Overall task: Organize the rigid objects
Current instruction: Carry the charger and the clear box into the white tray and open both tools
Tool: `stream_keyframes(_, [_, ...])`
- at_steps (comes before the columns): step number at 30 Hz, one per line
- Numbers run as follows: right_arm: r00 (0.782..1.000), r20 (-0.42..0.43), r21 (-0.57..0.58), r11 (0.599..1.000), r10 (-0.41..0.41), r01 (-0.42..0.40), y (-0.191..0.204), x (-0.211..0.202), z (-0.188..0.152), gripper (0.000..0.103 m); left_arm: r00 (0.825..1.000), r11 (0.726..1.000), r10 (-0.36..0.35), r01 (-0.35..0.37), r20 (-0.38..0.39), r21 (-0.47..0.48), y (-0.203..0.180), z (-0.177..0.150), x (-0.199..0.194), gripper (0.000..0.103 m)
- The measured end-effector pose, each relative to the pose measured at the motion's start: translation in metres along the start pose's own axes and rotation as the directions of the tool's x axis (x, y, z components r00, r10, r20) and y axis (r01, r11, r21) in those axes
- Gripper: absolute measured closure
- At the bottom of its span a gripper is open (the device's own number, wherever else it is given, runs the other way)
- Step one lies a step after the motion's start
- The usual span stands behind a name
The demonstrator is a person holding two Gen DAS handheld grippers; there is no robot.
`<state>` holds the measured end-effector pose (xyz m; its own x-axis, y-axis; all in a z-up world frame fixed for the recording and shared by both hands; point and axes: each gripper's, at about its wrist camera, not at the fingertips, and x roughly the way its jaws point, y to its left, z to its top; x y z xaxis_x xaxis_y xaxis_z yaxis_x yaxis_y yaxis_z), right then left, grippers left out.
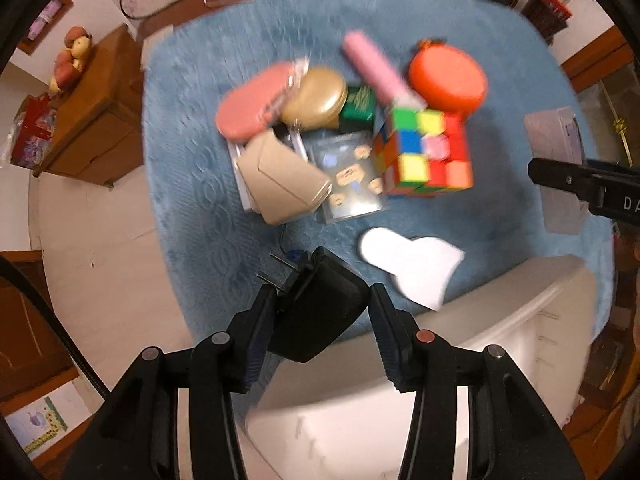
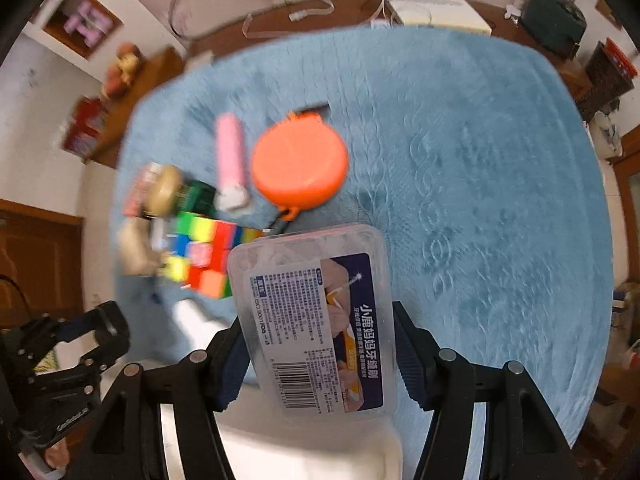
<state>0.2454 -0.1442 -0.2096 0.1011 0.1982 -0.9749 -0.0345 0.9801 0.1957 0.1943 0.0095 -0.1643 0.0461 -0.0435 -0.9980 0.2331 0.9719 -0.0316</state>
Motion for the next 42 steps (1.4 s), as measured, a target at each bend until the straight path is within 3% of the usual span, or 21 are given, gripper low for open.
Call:
stream_keyframes(6, [0.995,0.068,-0.069,0.995,0.076,-0.071,0.012,-0.072,-0.050,0.039,0.988,0.999,-0.040,0.037,0.150,0.028,-0.008,-0.046,-0.071,0.052])
stream_keyframes(8, [0.993,0.070,-0.105,0.991,0.094,-0.087,0.006,-0.097,-0.087,0.039,0.981,0.998,-0.051,0.044,0.188,0.037,-0.010,-0.058,-0.081,0.052])
stream_keyframes(14, [0.995,0.011,-0.212,0.973,0.098,-0.093,0.016,-0.106,-0.163,0.039,0.966,0.998,-0.058,0.051,0.251,0.035,-0.027,-0.109,-0.091,0.052])
stream_keyframes(18, [0.996,-0.048,-0.255,0.963,0.077,-0.086,0.021,-0.083,-0.201,0.039,0.975,0.998,-0.053,0.048,0.214,0.028,-0.038,-0.137,-0.072,0.052])
stream_keyframes(22, [0.998,-0.056,-0.299,0.954,0.004,-0.021,0.024,-0.058,-0.222,0.039,0.984,1.000,-0.004,0.004,0.175,0.001,-0.043,-0.153,-0.040,0.052])
stream_keyframes(35, [0.992,-0.051,-0.349,0.933,-0.118,0.093,0.028,-0.009,-0.236,0.038,0.996,0.997,0.053,-0.049,0.071,-0.057,-0.039,-0.168,0.044,0.052])
stream_keyframes(40, [0.988,-0.063,-0.344,0.933,-0.138,0.108,0.028,0.002,-0.236,0.037,1.000,0.998,0.013,-0.012,0.016,-0.063,-0.034,-0.168,0.053,0.052])
stream_keyframes(42, [0.990,-0.073,-0.331,0.939,-0.121,0.090,0.028,0.003,-0.235,0.034,1.000,0.998,-0.002,0.003,0.005,-0.056,-0.032,-0.168,0.053,0.044])
